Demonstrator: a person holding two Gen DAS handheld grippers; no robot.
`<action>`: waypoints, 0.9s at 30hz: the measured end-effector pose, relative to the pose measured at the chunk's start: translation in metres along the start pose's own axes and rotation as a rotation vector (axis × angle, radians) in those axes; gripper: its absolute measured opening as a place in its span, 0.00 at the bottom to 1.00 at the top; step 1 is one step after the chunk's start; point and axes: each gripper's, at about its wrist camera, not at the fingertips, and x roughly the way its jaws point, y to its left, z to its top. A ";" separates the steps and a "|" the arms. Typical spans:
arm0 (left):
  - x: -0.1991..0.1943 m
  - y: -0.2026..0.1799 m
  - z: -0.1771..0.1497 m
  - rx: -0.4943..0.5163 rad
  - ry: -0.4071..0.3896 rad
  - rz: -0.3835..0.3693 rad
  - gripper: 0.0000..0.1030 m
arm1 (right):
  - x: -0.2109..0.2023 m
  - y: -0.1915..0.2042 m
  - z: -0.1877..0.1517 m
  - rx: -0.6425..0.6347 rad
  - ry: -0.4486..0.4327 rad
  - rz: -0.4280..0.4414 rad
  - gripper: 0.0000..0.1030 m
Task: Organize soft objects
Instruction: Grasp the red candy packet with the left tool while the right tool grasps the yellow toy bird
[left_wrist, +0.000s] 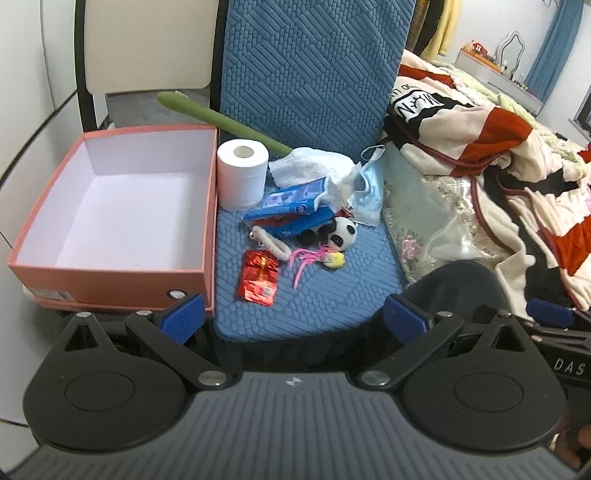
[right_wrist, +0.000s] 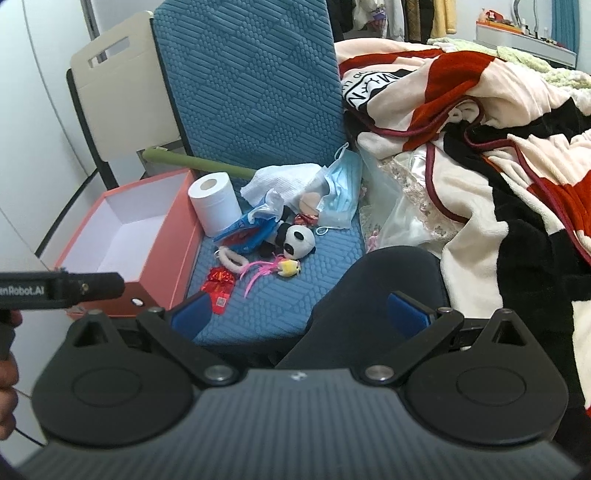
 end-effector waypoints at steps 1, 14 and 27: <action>0.001 0.000 0.001 0.013 -0.010 0.004 1.00 | 0.002 -0.001 0.001 0.004 -0.001 -0.002 1.00; 0.056 0.000 0.004 0.055 0.015 -0.019 1.00 | 0.059 -0.012 0.000 -0.017 0.010 0.015 1.00; 0.120 -0.013 -0.015 0.096 0.043 -0.048 1.00 | 0.115 -0.035 -0.010 -0.022 -0.006 0.057 1.00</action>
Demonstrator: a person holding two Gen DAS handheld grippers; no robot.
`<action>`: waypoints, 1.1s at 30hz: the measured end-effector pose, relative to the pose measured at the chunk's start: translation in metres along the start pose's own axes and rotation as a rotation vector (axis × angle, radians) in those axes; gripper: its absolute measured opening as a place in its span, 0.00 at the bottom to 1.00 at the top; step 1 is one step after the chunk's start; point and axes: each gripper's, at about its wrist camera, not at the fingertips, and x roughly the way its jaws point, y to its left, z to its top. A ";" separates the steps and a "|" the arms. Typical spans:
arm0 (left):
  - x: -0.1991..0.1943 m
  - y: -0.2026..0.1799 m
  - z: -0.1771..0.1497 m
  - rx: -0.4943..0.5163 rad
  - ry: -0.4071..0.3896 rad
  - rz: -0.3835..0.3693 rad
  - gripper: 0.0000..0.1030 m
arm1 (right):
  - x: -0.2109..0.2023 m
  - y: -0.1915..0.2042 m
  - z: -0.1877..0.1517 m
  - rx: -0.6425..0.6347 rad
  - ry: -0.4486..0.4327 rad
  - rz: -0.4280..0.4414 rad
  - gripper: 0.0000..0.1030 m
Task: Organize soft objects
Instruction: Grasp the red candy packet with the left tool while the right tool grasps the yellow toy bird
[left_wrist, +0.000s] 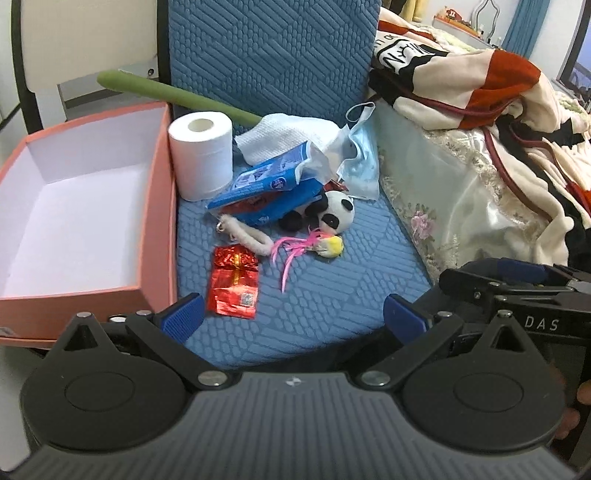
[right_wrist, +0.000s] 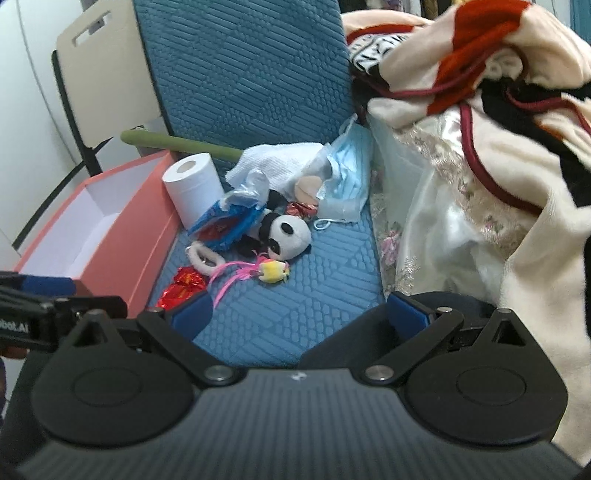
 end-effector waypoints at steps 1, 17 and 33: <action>0.004 0.000 0.000 -0.001 0.001 0.006 1.00 | 0.003 -0.003 -0.001 0.008 0.002 0.000 1.00; 0.064 0.003 0.001 0.007 -0.026 0.097 0.92 | 0.053 -0.006 0.014 0.058 0.007 0.063 0.77; 0.134 0.017 0.003 0.078 0.009 0.240 0.67 | 0.139 -0.010 0.023 0.181 0.112 0.132 0.68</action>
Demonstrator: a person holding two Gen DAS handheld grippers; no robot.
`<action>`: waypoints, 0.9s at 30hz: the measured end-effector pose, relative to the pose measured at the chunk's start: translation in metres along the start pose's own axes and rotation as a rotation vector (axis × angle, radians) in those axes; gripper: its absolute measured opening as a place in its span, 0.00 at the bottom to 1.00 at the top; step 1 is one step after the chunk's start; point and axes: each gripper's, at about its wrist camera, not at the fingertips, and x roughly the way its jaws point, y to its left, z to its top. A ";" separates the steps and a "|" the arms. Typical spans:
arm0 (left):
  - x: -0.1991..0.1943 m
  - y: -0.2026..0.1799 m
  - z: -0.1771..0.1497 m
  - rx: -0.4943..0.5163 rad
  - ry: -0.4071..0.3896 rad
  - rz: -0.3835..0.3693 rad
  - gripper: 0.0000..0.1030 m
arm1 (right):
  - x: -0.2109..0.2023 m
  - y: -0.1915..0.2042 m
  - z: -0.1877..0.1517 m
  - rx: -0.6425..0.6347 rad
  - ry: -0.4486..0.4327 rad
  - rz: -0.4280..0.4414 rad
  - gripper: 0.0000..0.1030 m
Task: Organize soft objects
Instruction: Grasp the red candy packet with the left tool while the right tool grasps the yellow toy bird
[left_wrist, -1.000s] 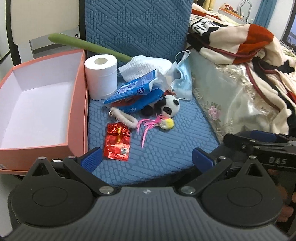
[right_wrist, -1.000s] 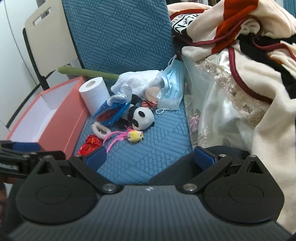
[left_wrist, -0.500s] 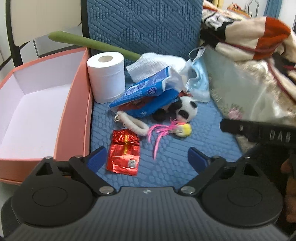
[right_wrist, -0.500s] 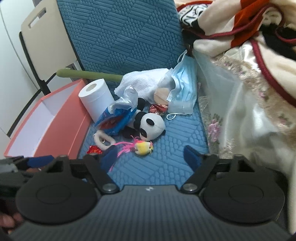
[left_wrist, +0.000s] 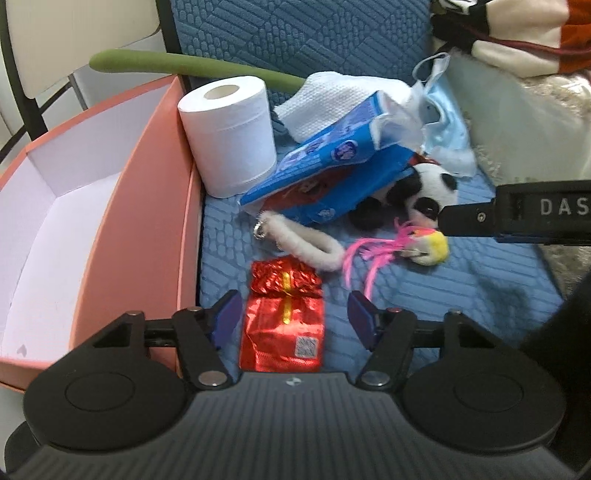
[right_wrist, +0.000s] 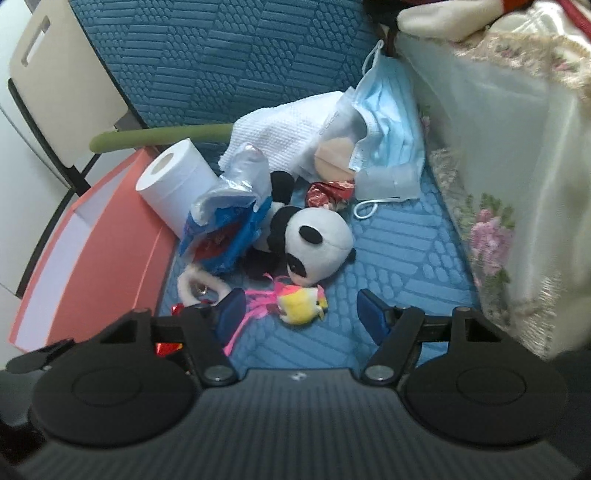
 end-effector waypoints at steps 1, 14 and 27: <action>0.004 0.000 0.001 0.000 -0.001 0.013 0.67 | 0.004 -0.001 0.000 0.004 0.000 0.008 0.68; 0.037 0.004 0.010 -0.051 0.005 0.047 0.65 | 0.043 0.004 0.009 -0.040 0.075 0.004 0.59; 0.053 0.012 0.004 -0.150 -0.005 0.007 0.64 | 0.058 0.009 0.011 -0.077 0.136 -0.012 0.39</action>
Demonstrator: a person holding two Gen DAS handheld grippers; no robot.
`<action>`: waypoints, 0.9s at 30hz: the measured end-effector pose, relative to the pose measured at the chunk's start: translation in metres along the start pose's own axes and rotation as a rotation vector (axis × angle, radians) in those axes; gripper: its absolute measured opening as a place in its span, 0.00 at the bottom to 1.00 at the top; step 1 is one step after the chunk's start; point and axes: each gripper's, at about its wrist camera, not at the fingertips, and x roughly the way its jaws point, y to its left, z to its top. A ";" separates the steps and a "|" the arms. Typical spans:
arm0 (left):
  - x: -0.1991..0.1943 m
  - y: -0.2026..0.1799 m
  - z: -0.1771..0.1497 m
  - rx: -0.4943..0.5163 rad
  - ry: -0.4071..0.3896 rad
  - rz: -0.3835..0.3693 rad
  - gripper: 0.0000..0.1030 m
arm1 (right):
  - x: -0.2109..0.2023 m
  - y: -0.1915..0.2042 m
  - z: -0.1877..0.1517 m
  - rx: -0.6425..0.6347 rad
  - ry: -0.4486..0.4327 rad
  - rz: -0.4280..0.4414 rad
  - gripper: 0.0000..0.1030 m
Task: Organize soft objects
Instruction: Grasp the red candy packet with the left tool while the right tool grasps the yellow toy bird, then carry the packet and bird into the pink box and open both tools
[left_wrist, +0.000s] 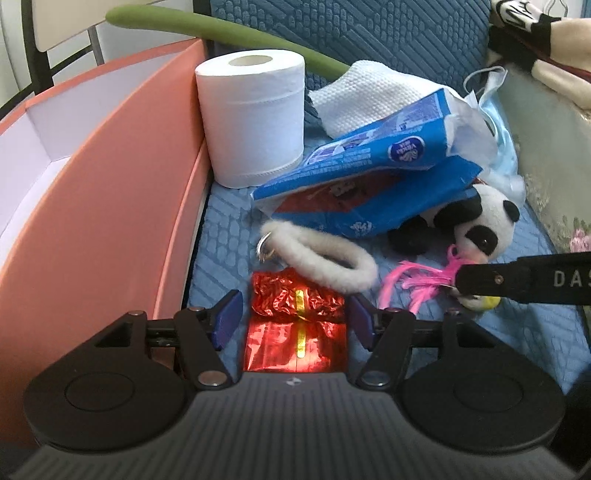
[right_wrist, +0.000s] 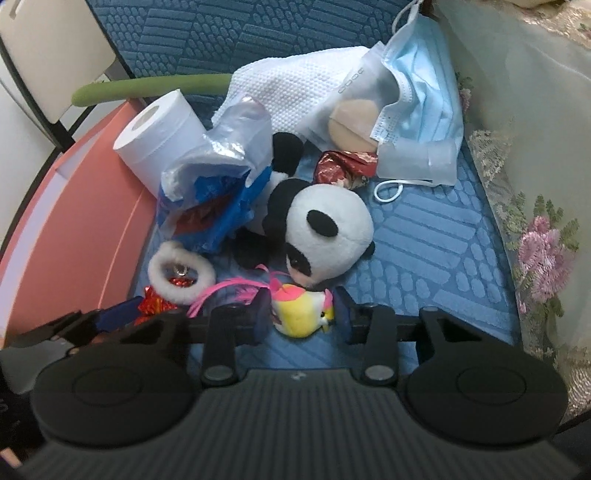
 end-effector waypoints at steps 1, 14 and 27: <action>0.000 0.001 0.000 -0.001 -0.002 -0.003 0.62 | -0.001 -0.001 0.000 0.007 0.000 0.000 0.39; -0.036 0.001 0.001 -0.021 0.015 -0.069 0.57 | -0.021 -0.004 -0.003 0.020 -0.037 -0.044 0.39; -0.091 0.008 0.007 -0.037 0.015 -0.146 0.57 | -0.053 0.007 -0.021 0.013 -0.058 -0.083 0.39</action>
